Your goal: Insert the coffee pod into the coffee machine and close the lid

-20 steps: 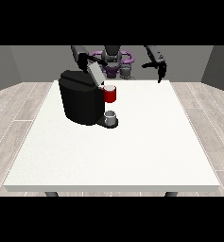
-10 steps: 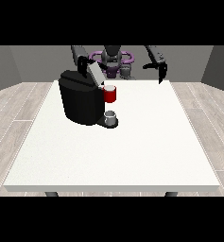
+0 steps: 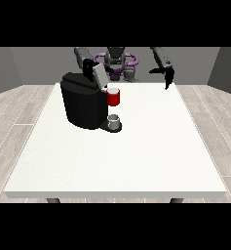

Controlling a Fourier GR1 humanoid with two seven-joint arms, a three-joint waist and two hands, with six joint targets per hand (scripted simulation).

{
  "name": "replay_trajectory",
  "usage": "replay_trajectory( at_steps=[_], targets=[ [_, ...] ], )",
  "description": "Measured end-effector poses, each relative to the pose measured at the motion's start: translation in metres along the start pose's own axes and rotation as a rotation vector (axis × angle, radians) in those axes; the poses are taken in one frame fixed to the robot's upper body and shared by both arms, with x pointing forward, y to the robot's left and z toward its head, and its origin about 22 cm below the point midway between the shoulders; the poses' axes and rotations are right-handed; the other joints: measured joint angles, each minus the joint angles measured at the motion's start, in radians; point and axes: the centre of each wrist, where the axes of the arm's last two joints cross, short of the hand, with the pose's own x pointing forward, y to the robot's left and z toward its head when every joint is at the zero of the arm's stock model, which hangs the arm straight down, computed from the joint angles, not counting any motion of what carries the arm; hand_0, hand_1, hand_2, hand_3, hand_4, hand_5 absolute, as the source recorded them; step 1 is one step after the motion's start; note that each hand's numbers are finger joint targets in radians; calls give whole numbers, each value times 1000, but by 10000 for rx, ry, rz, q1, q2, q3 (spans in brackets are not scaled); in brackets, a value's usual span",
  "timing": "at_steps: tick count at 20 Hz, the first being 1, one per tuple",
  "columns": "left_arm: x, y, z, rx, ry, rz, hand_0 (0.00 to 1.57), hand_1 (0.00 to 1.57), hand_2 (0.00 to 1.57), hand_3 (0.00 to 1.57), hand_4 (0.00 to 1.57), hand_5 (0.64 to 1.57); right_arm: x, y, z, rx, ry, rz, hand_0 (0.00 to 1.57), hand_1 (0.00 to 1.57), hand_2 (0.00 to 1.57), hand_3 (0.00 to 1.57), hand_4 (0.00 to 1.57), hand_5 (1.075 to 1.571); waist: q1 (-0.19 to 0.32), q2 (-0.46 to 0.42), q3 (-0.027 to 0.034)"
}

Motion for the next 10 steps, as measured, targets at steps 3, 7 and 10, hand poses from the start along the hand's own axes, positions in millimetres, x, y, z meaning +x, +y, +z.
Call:
replay_trajectory(
  at_steps=[3,7,10],
  targets=[
    [0,3,-2,-37,-95,-5,0,0,0,0,351,1571,7,4,-8,64,-251,-9,0,0,0,0,454,1571,120,116,35],
    [1,2,-9,-89,-7,97,0,0,0,0,369,1571,13,17,-13,79,50,-109,0,0,0,0,421,1571,222,123,103],
    [2,4,-11,-195,-28,174,0,0,0,0,365,1571,22,27,-21,306,38,213,0,0,0,0,410,1571,404,217,102]
  ],
)
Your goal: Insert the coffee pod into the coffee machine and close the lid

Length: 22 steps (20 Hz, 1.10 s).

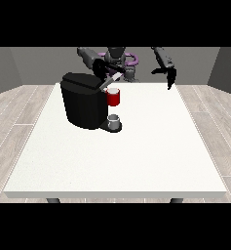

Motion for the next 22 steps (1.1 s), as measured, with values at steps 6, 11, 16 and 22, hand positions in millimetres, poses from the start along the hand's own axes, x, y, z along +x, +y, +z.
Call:
replay_trajectory(
  at_steps=[6,11,16,22],
  targets=[
    [-5,2,0,-28,-8,66,0,0,0,0,343,1571,21,28,-14,556,-483,696,0,0,0,0,421,1571,162,157,-24],
    [-6,9,-4,33,-68,85,0,0,0,0,372,1571,46,41,-28,991,-1207,1109,0,0,0,0,352,1571,181,324,-29],
    [-5,16,-6,-6,-108,151,0,0,0,0,341,1571,58,52,-33,1314,-1582,947,0,0,0,0,440,1571,240,316,-30],
    [-15,2,-3,-98,159,331,0,0,0,0,302,1571,35,66,-11,2181,-1389,776,0,0,0,0,493,1571,347,-79,-29]
  ],
)
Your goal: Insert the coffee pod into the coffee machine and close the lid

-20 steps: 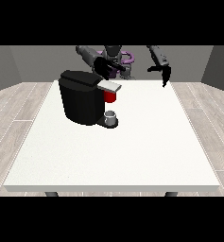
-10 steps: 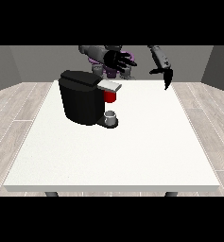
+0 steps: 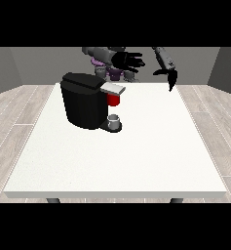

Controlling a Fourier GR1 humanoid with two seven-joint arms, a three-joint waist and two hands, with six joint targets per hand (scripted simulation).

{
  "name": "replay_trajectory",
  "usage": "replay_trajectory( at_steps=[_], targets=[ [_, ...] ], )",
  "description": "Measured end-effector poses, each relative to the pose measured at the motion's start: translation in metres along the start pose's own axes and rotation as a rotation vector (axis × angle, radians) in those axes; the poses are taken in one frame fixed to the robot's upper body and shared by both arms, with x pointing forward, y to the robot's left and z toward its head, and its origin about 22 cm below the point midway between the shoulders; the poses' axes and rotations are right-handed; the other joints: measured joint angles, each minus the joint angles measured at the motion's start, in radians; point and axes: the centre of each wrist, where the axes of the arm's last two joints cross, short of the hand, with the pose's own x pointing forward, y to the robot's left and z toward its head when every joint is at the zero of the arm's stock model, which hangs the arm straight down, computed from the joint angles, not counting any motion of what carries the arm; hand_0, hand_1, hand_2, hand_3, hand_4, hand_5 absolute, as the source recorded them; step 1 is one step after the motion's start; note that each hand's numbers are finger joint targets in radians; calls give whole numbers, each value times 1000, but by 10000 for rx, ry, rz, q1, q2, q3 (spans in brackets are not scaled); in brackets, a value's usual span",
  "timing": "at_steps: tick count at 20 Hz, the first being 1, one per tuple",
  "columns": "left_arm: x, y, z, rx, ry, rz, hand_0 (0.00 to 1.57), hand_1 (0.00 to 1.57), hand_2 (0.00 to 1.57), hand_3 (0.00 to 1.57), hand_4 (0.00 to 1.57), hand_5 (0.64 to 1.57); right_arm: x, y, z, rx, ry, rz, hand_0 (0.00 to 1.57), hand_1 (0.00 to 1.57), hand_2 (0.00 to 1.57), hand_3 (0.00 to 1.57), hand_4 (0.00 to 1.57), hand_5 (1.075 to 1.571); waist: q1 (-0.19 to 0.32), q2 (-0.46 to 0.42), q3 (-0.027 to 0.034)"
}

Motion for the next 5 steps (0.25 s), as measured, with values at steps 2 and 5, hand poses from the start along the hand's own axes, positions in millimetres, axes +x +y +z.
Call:
replay_trajectory(
  at_steps=[2,5],
  targets=[
    [-4,-3,1,-99,39,63,0,0,0,0,168,1571,-2,11,8,469,-49,-38,0,0,0,0,507,1571,37,-137,1],
    [-8,-4,4,-145,143,139,0,0,0,0,168,1571,-9,26,29,1394,-410,-480,0,0,0,0,461,1571,9,-277,1]
  ],
)
